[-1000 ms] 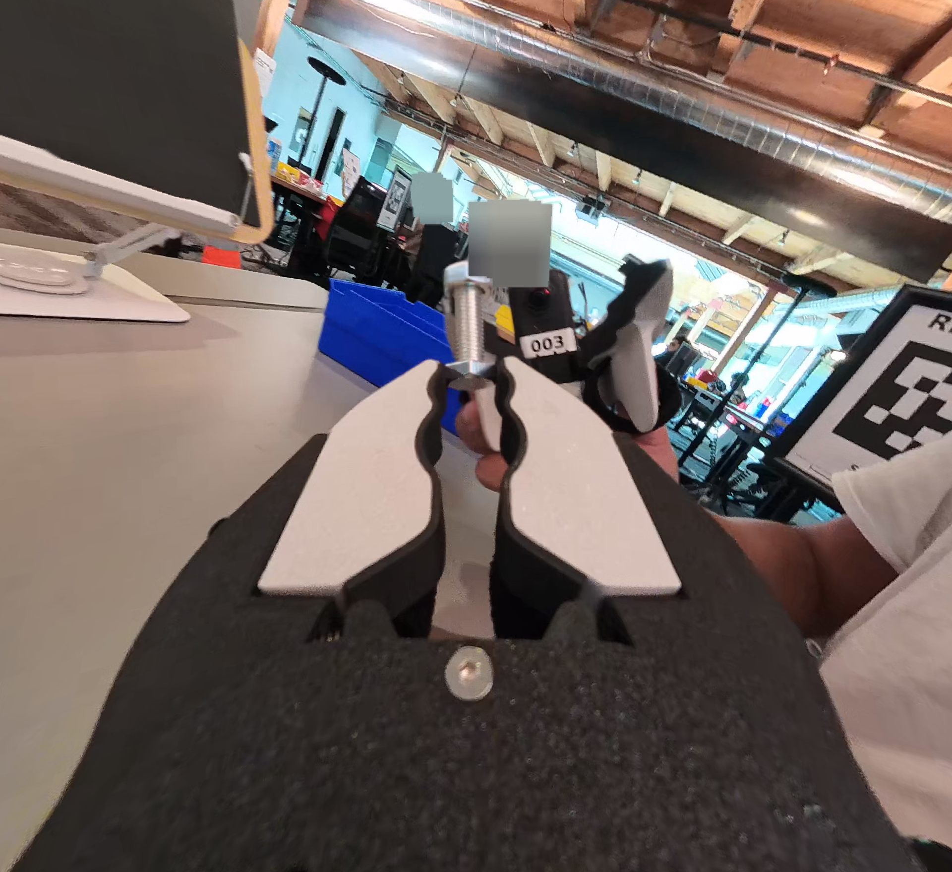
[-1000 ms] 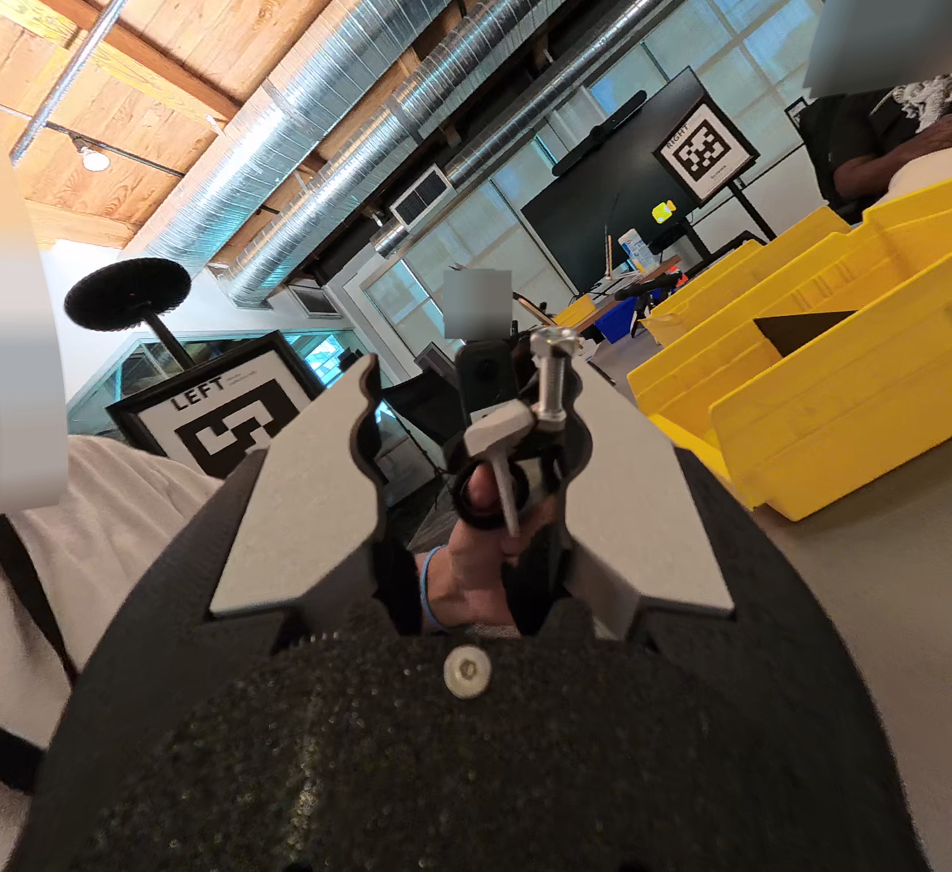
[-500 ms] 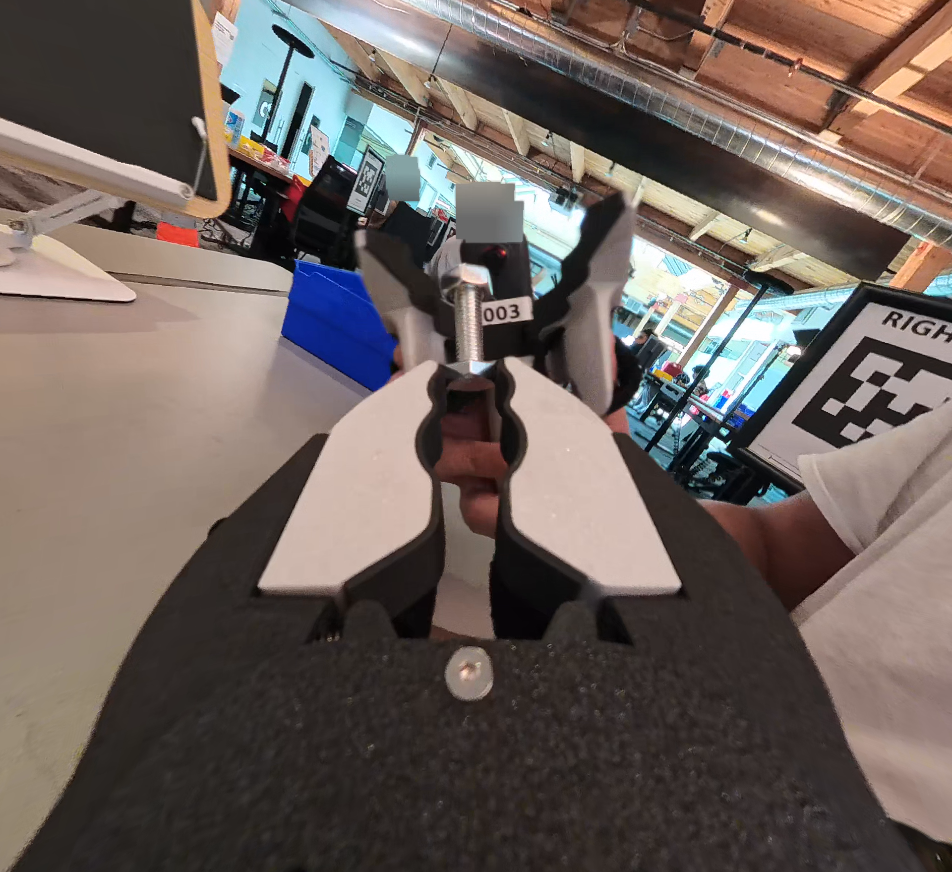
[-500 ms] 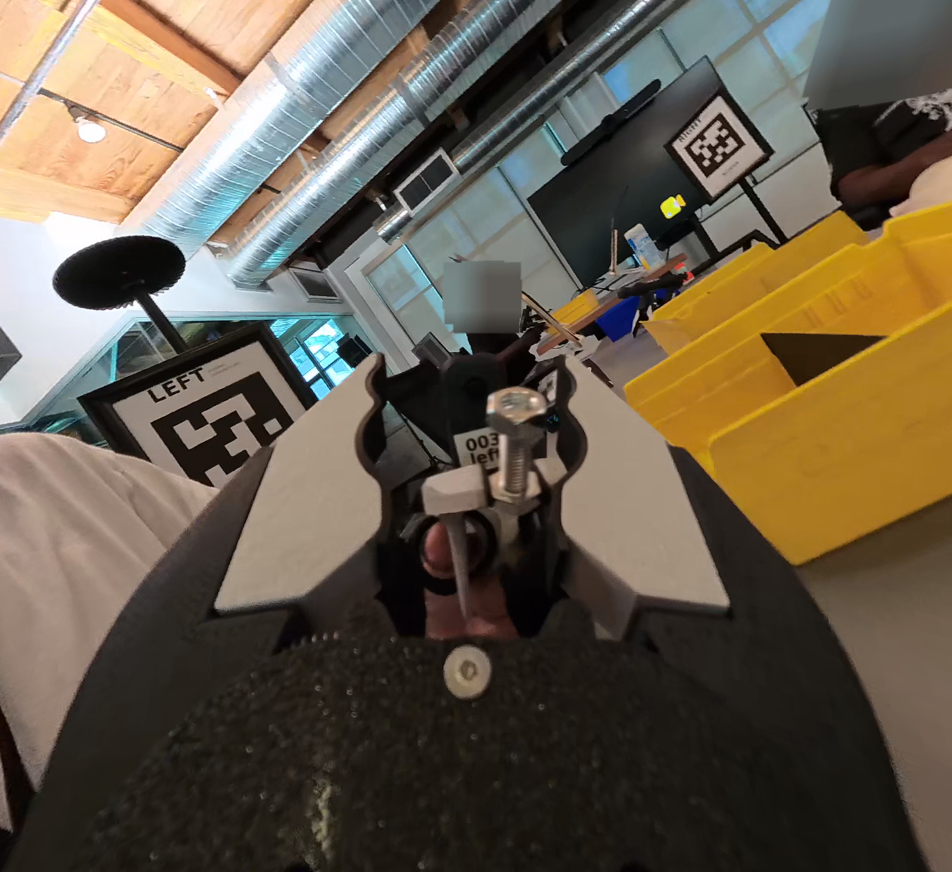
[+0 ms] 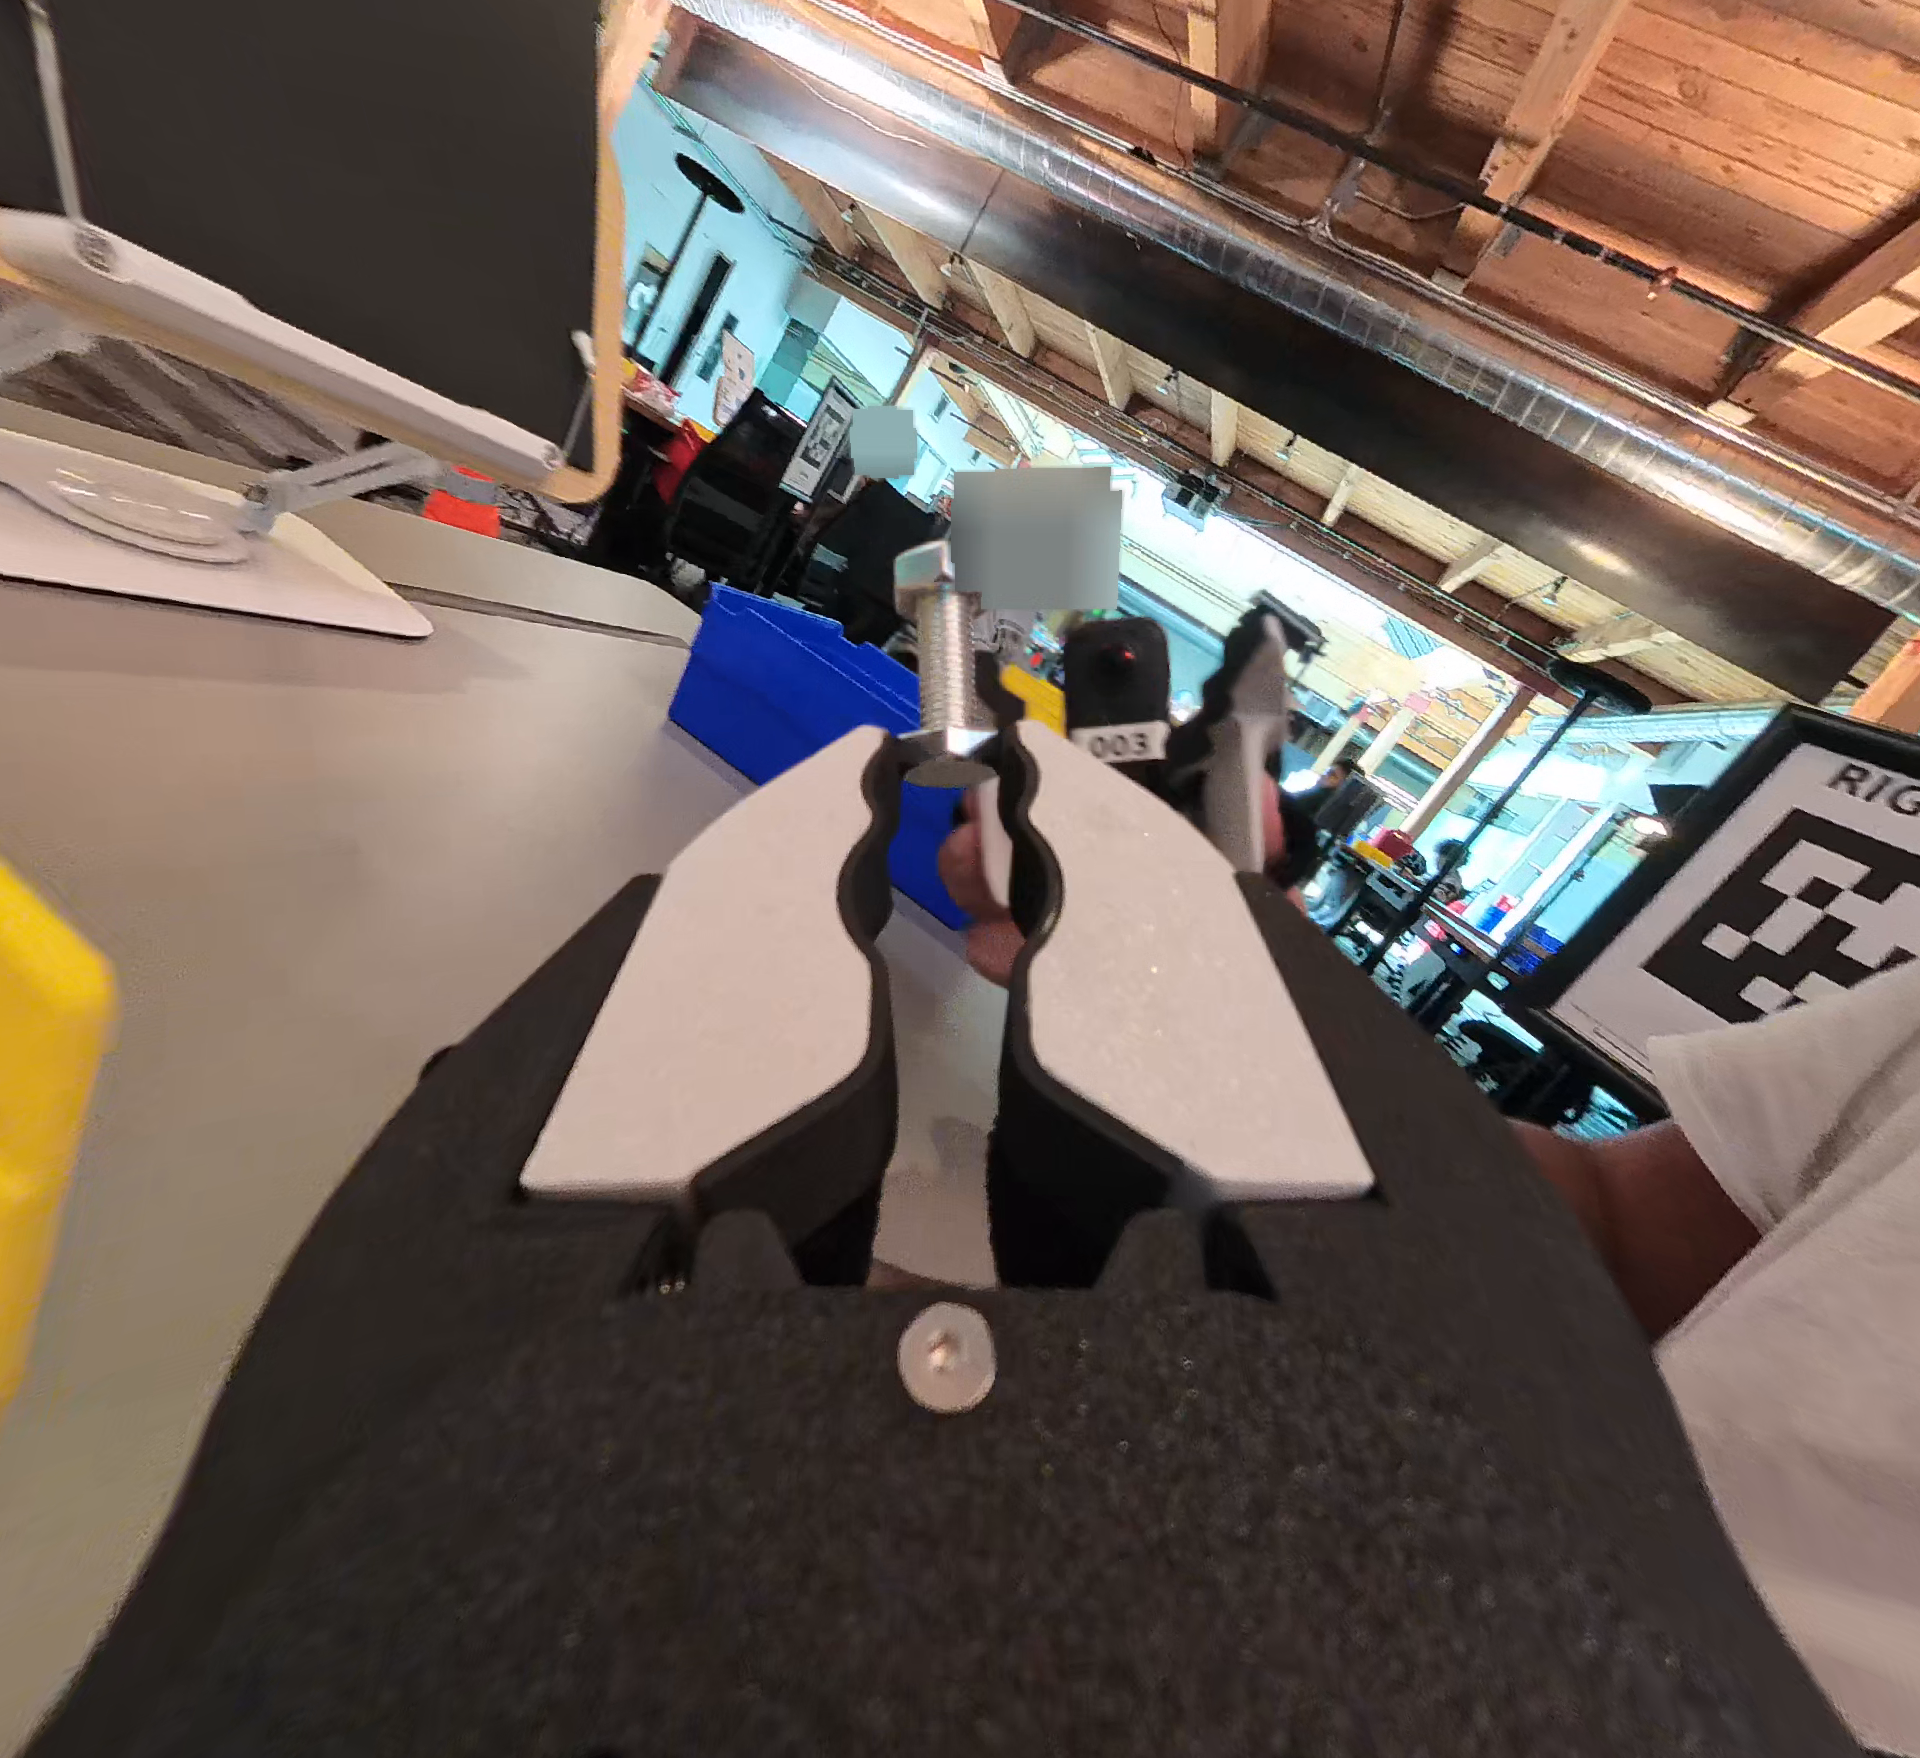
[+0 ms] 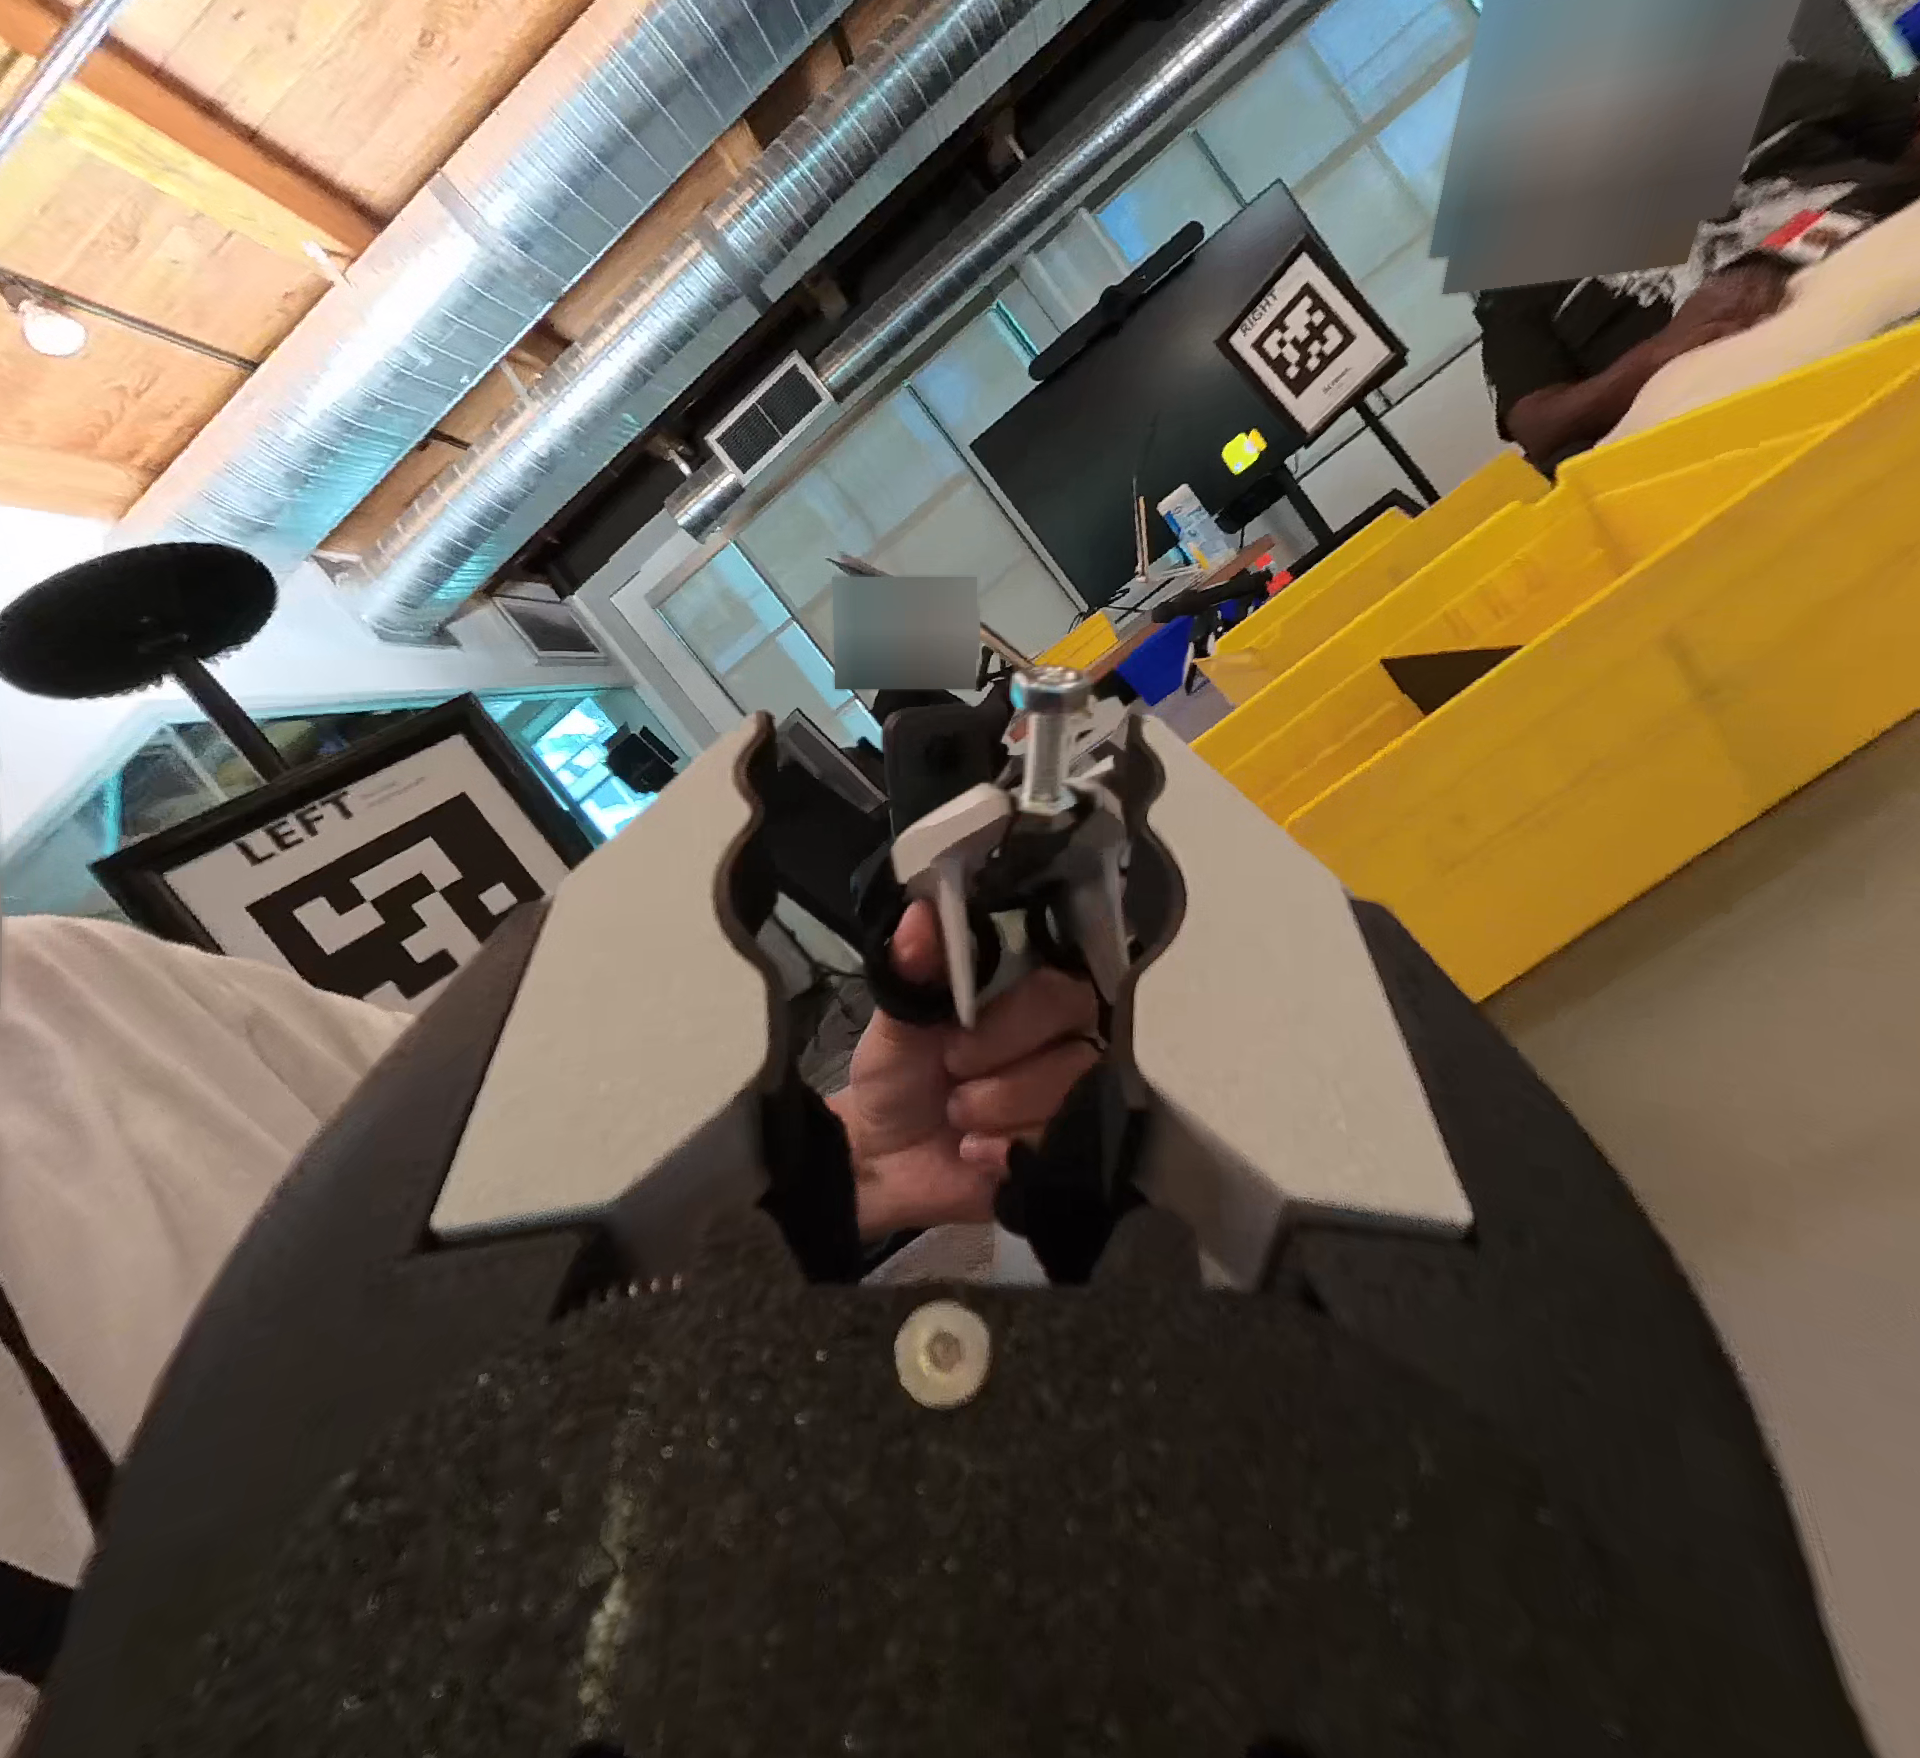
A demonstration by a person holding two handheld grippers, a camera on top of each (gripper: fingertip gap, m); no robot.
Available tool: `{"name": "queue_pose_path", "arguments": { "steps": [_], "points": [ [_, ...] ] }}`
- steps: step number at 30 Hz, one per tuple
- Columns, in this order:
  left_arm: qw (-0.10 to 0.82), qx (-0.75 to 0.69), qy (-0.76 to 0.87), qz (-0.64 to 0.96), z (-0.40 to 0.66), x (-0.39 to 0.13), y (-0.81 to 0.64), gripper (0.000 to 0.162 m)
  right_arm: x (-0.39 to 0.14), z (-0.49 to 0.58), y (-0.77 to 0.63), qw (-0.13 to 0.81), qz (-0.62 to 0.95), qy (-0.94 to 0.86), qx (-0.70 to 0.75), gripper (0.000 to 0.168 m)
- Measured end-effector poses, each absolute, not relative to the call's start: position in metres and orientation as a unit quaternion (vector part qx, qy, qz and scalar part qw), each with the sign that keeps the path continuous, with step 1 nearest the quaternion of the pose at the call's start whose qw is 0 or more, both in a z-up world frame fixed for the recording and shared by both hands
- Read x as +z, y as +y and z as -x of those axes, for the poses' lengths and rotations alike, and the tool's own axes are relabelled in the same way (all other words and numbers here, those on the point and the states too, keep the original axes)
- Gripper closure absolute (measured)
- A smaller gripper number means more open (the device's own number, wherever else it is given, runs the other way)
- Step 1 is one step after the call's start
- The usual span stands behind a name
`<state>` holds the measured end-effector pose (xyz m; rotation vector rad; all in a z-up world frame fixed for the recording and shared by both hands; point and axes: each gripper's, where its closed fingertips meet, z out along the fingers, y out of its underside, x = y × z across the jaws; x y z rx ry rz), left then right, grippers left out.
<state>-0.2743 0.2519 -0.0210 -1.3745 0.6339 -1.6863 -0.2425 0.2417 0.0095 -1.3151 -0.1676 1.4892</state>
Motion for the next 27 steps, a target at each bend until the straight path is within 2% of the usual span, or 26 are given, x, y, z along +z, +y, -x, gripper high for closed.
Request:
{"name": "queue_pose_path", "arguments": {
  "steps": [8, 14, 16, 21, 27],
  "points": [
    [0.387, -0.697, 0.285, 0.531, 0.255, -0.021, 0.224, 0.145, 0.026, 0.296, 0.254, 0.517, 0.527, -0.114, 0.664, 0.100],
    [0.410, -0.699, 0.235, 0.537, 0.280, -0.017, 0.251, 0.144, 0.020, 0.293, 0.245, 0.532, 0.542, -0.117, 0.639, 0.088],
    [0.417, -0.692, 0.221, 0.546, 0.287, -0.019, 0.262, 0.145, 0.025, 0.280, 0.232, 0.542, 0.522, -0.119, 0.647, 0.100],
    [0.418, -0.687, 0.214, 0.554, 0.290, -0.023, 0.270, 0.145, 0.020, 0.248, 0.229, 0.570, 0.537, -0.094, 0.614, 0.100],
    [0.386, -0.703, 0.263, 0.537, 0.268, -0.022, 0.241, 0.144, 0.000, 0.263, 0.255, 0.535, 0.573, -0.084, 0.615, 0.096]
  ]
}}
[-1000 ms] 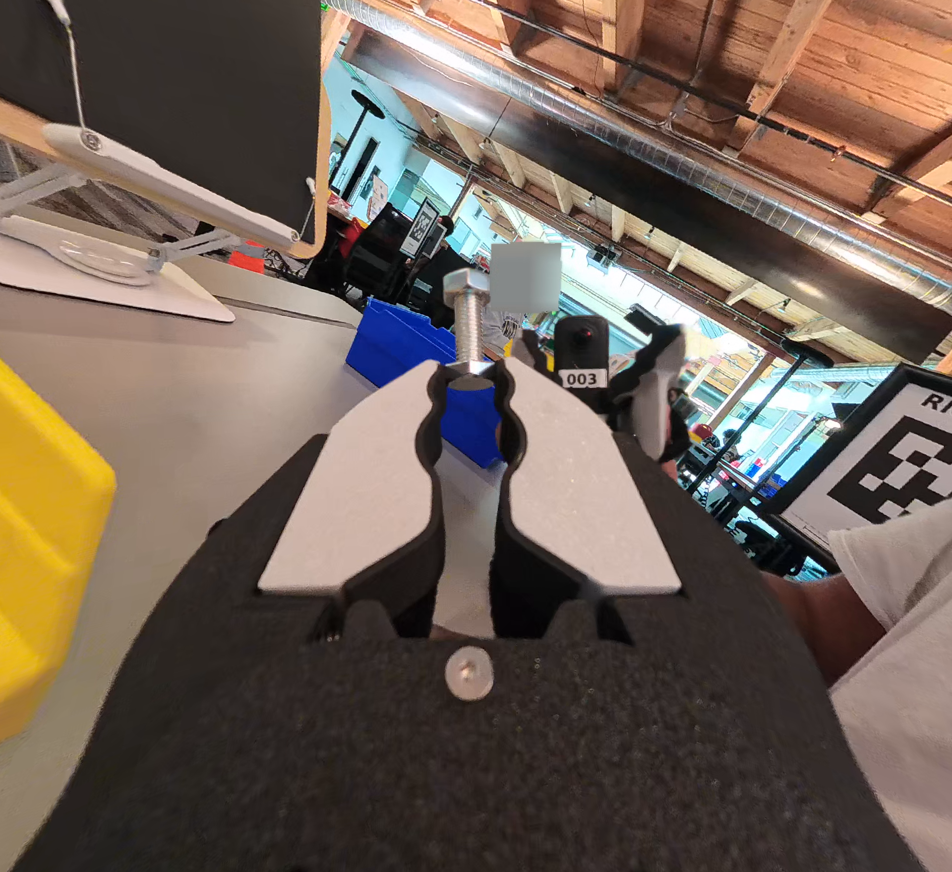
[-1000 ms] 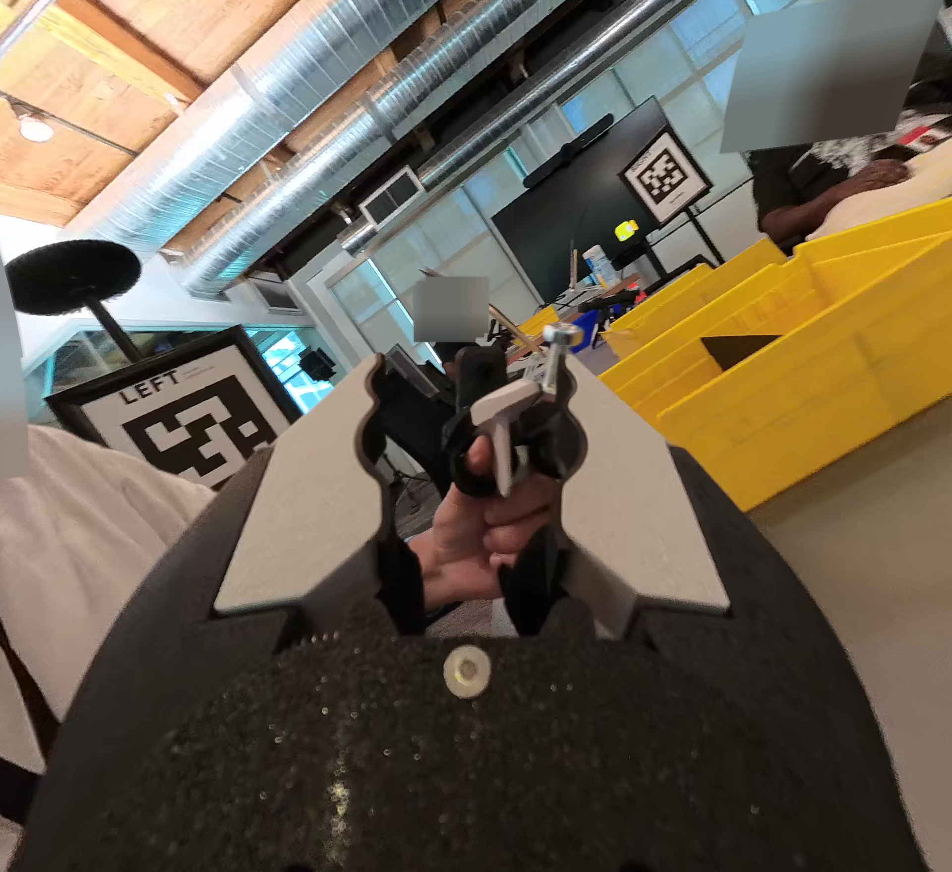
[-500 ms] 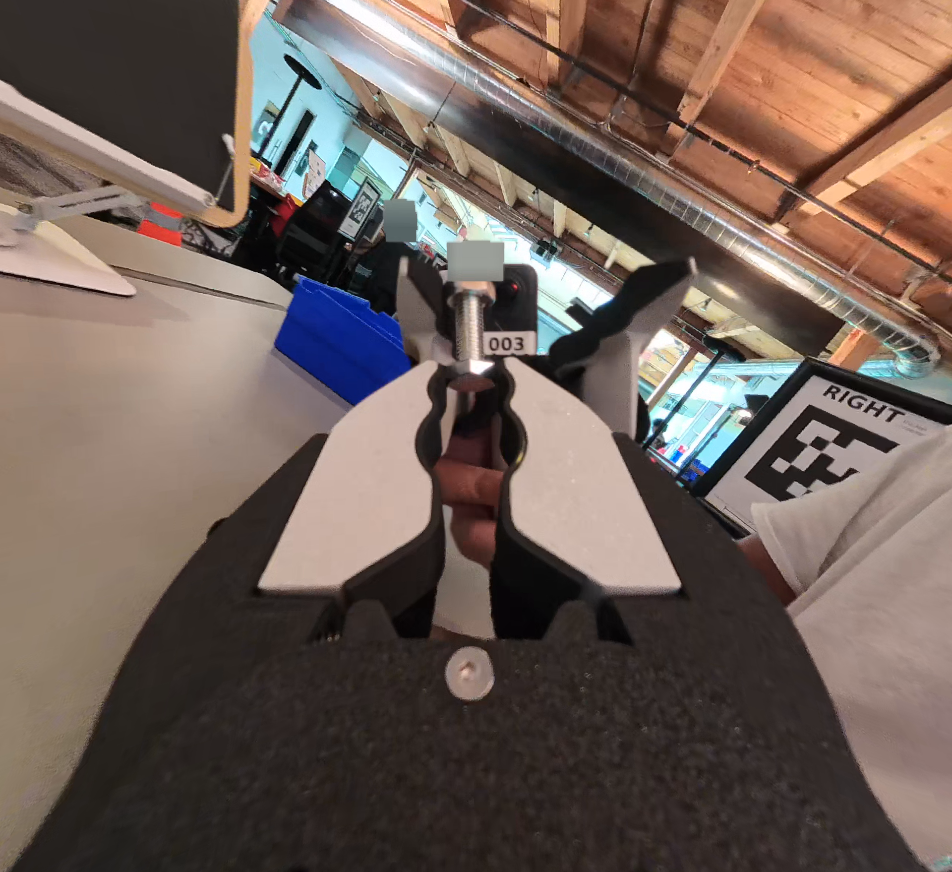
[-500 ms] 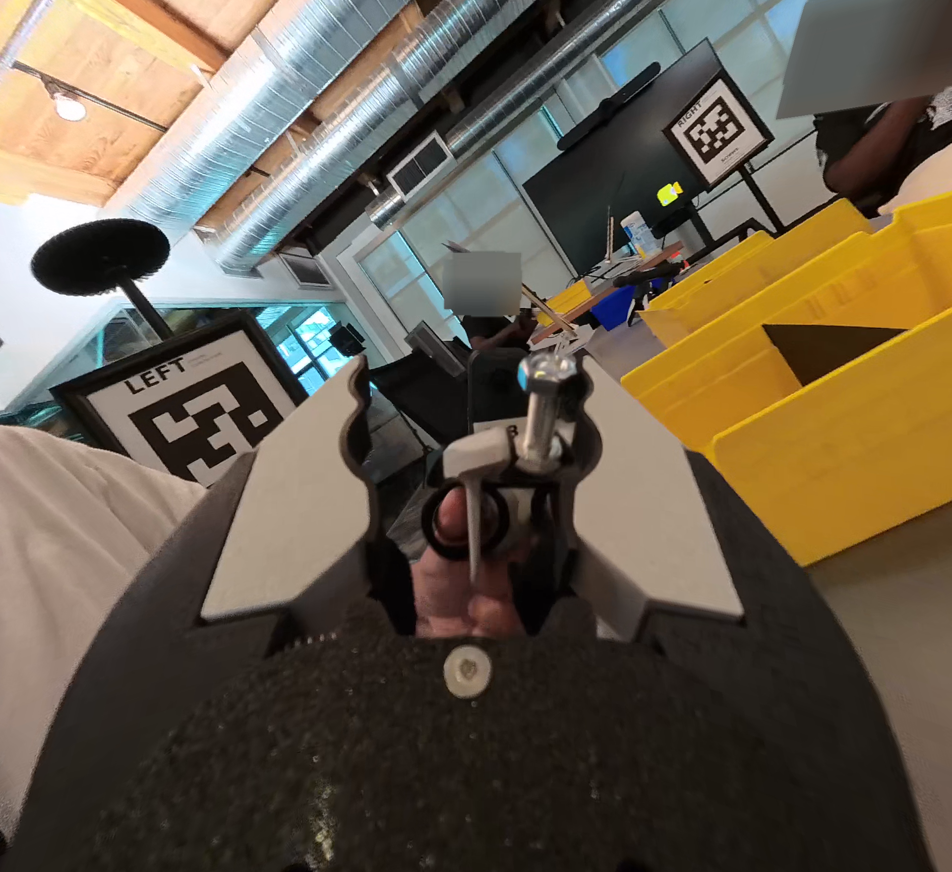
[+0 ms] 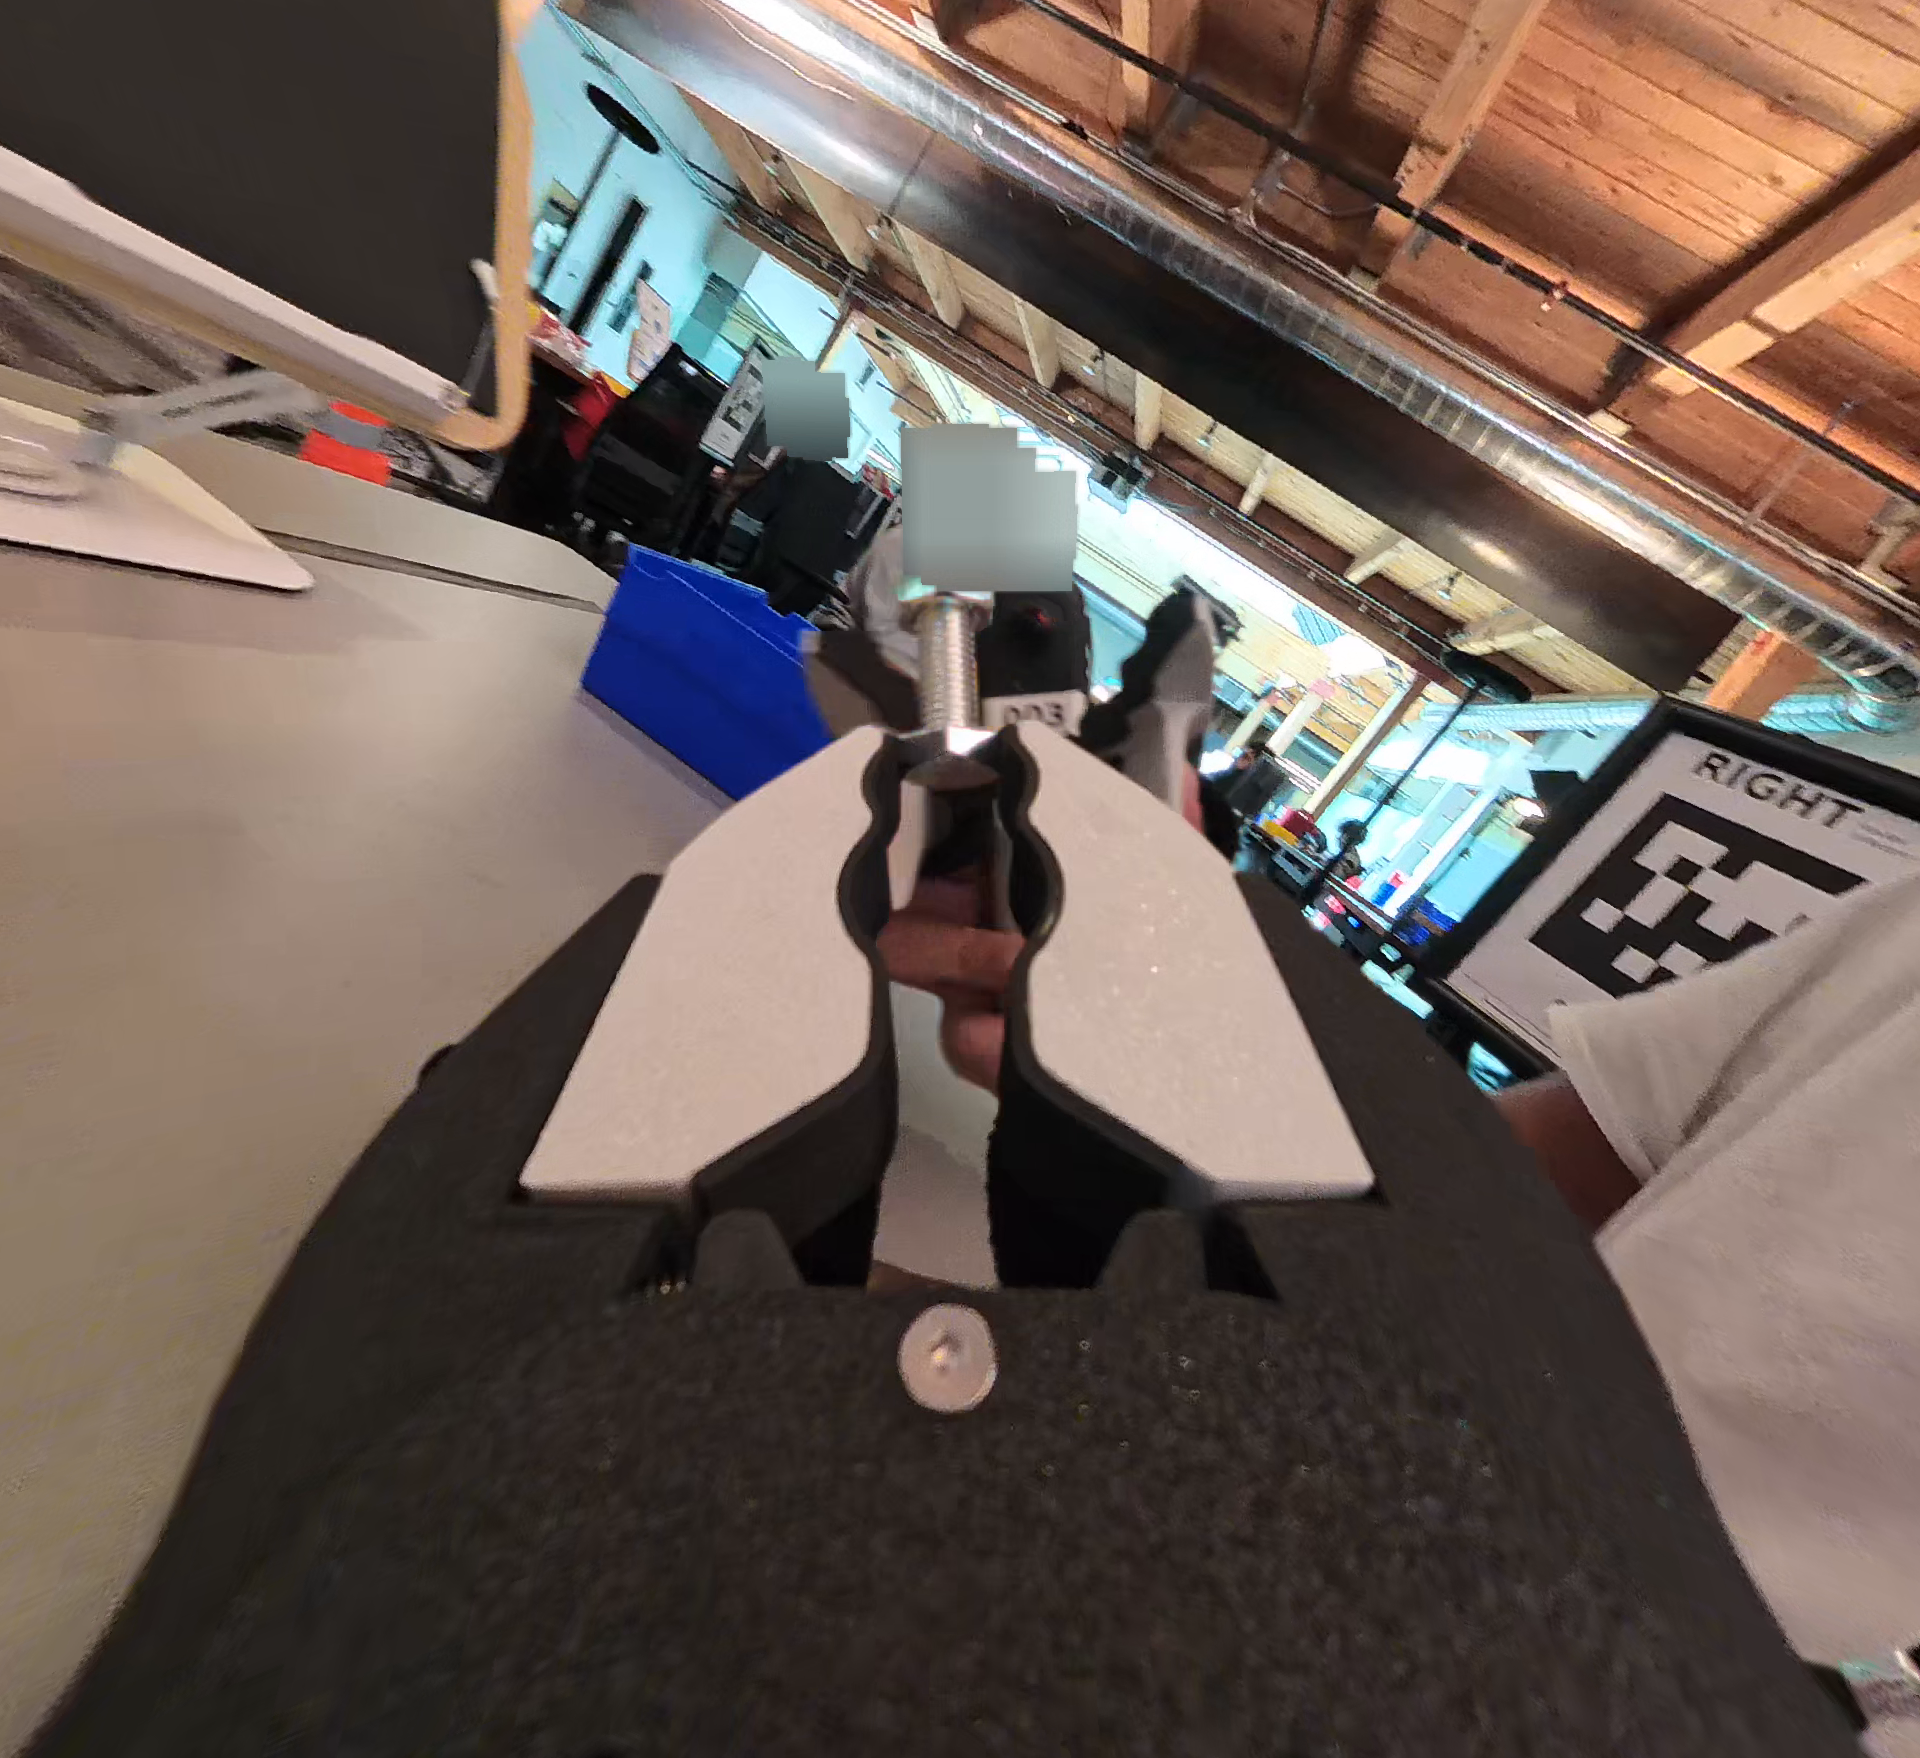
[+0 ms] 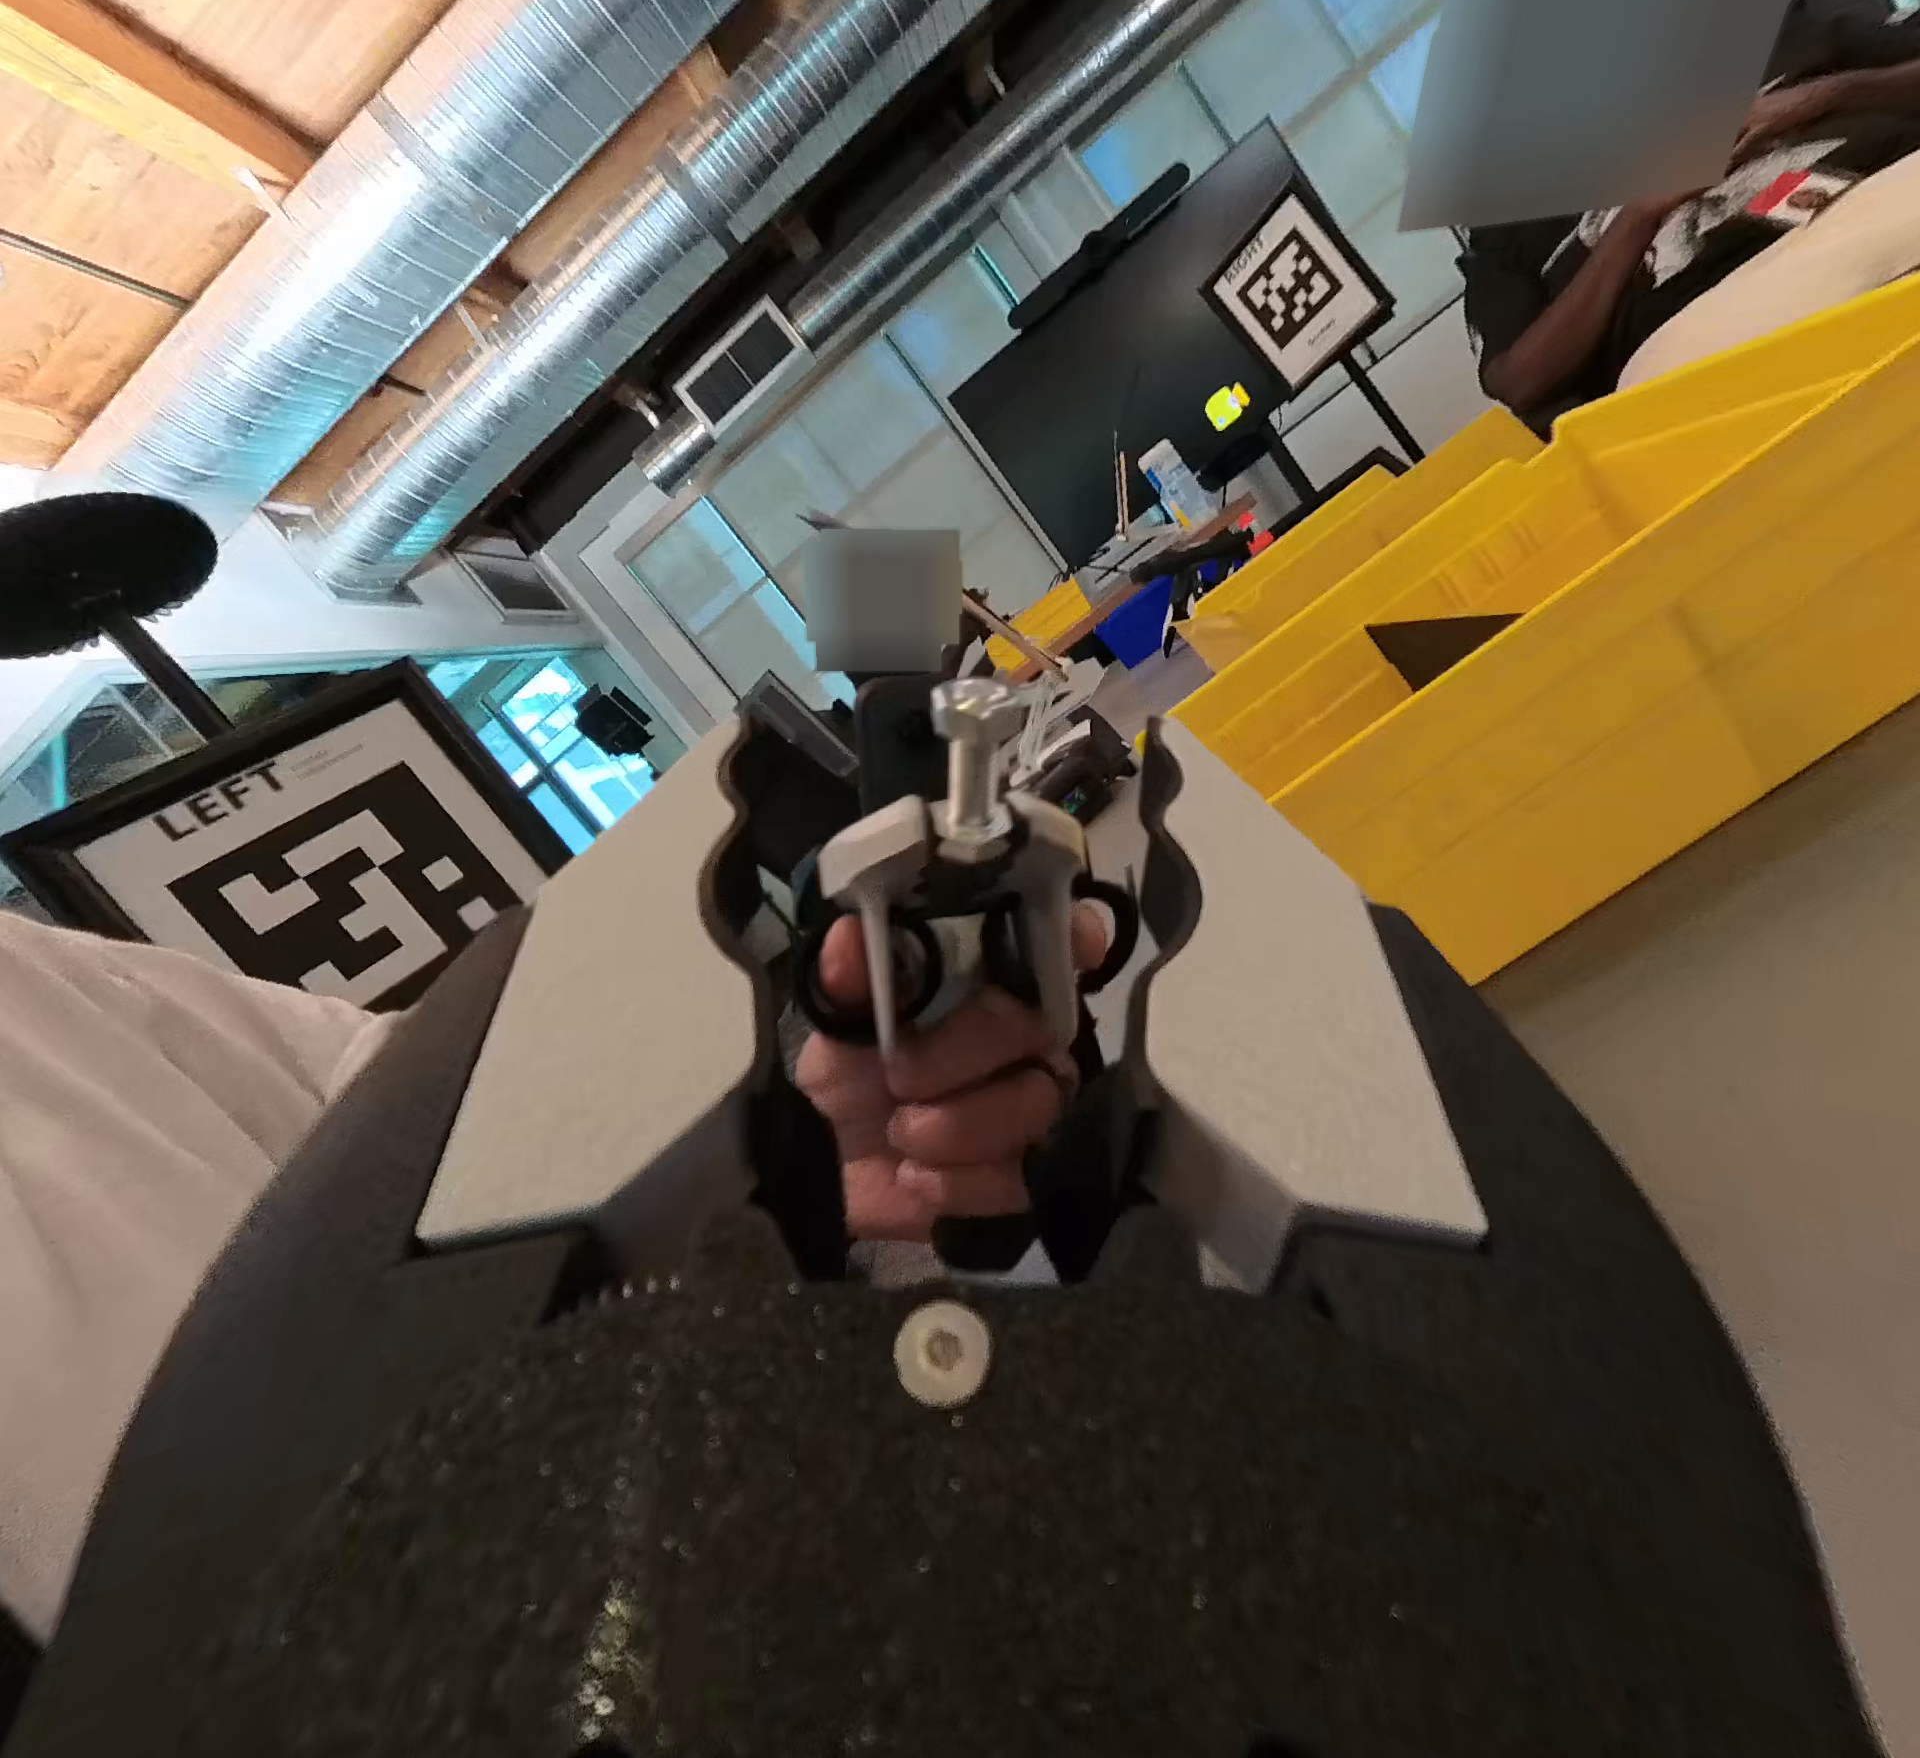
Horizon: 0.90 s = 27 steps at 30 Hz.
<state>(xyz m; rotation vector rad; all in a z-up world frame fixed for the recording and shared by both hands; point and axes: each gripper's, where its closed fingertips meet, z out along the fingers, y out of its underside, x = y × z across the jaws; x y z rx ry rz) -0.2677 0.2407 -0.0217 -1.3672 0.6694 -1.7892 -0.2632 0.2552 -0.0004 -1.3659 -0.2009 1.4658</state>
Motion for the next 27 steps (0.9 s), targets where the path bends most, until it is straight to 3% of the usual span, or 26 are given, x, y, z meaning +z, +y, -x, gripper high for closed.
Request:
{"name": "queue_pose_path", "arguments": {
  "steps": [6, 10, 13, 18, 27],
  "points": [
    [0.377, -0.702, 0.275, 0.537, 0.261, -0.024, 0.232, 0.144, 0.020, 0.303, 0.255, 0.533, 0.537, -0.123, 0.642, 0.094],
    [0.405, -0.697, 0.243, 0.539, 0.280, -0.018, 0.253, 0.144, 0.019, 0.301, 0.250, 0.544, 0.550, -0.129, 0.621, 0.083],
    [0.419, -0.687, 0.216, 0.553, 0.293, -0.021, 0.272, 0.144, 0.027, 0.286, 0.232, 0.543, 0.516, -0.127, 0.650, 0.100],
    [0.420, -0.686, 0.197, 0.560, 0.299, -0.024, 0.282, 0.145, 0.016, 0.256, 0.236, 0.568, 0.536, -0.096, 0.617, 0.100],
    [0.340, -0.724, 0.256, 0.543, 0.257, -0.029, 0.230, 0.145, -0.010, 0.283, 0.263, 0.518, 0.554, -0.056, 0.649, 0.087]
  ]
}}
